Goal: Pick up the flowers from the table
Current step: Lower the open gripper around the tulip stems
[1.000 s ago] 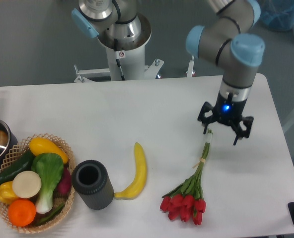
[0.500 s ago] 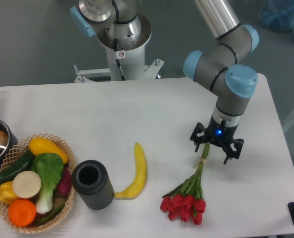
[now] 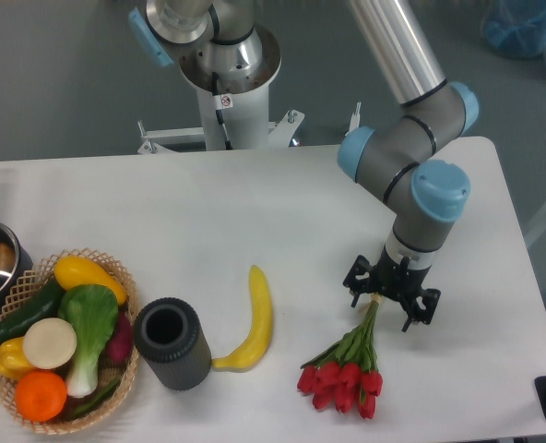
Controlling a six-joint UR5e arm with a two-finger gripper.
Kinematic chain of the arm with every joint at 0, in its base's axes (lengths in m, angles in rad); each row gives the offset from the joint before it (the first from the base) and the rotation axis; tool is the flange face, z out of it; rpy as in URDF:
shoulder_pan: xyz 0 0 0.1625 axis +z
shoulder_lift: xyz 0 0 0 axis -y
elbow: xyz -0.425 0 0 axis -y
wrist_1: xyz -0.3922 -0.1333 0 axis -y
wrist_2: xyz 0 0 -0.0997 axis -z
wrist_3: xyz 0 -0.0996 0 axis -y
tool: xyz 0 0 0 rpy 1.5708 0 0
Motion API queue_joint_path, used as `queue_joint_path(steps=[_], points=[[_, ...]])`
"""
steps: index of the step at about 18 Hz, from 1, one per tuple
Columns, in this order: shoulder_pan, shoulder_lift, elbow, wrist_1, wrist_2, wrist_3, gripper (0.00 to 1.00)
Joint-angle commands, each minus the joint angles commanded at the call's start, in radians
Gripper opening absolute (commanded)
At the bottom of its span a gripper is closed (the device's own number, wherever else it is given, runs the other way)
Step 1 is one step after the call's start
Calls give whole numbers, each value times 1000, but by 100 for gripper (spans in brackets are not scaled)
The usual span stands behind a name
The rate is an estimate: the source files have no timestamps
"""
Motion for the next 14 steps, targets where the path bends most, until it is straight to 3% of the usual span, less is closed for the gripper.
queue_joint_path(steps=[10, 14], points=[[-17, -23, 9, 3, -3, -2, 99], [-18, -29, 6, 3, -3, 6, 77]])
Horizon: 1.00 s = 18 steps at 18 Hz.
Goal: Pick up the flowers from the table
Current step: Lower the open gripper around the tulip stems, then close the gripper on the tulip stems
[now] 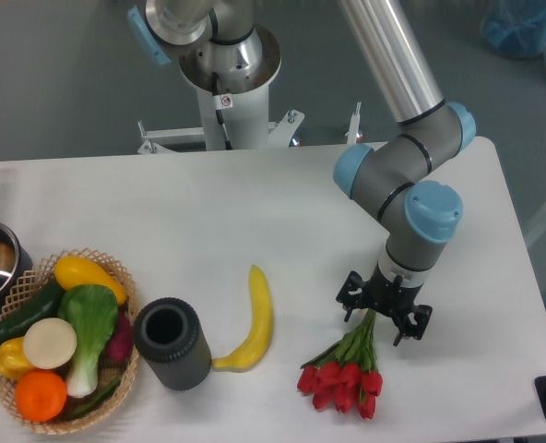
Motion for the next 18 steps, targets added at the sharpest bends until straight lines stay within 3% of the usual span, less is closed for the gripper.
queue_joint_path(steps=[7, 11, 18], points=[[-2, -8, 3, 2, 0, -6, 62], [-2, -6, 3, 0, 0, -8, 48], [0, -6, 3, 0, -35, -8, 37]])
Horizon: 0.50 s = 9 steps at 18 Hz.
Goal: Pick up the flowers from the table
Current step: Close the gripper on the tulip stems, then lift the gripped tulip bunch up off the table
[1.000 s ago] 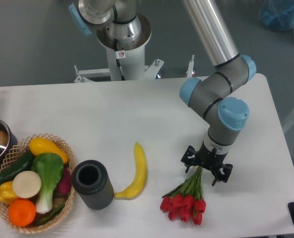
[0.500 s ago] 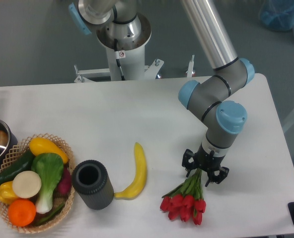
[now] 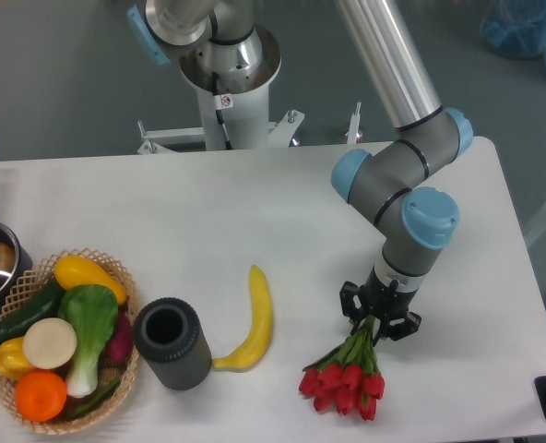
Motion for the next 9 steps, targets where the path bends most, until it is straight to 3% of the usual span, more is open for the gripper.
queue_joint_path(steps=[2, 9], points=[[0, 2, 0, 0, 2, -2, 32], [0, 49, -2, 0, -2, 2, 32]])
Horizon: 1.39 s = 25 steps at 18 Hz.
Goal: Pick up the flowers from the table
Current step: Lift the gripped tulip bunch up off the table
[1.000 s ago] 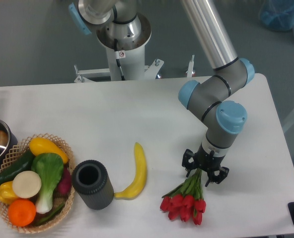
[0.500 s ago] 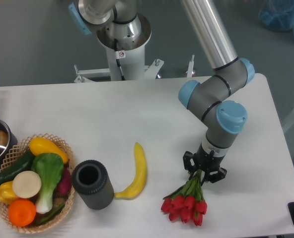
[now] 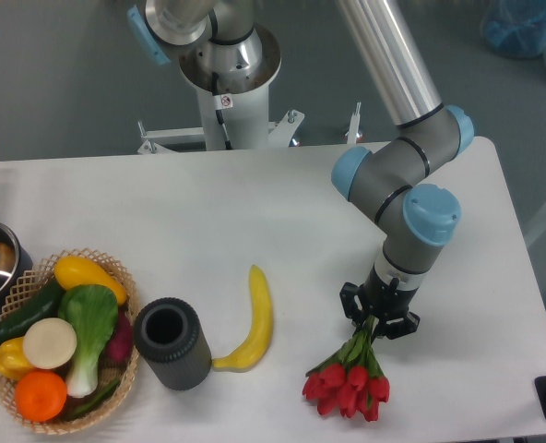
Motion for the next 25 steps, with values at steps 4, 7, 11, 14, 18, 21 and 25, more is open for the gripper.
queue_joint_path(steps=[4, 7, 11, 14, 18, 21, 25], points=[[5, 93, 6, 0, -121, -5, 33], [12, 133, 6, 0, -201, -34, 33], [32, 178, 11, 0, -294, -63, 33], [61, 192, 12, 0, -402, -89, 33], [89, 196, 23, 2, -497, -91, 33], [90, 196, 37, 2, -500, -92, 33], [94, 190, 60, 0, -500, -109, 33]])
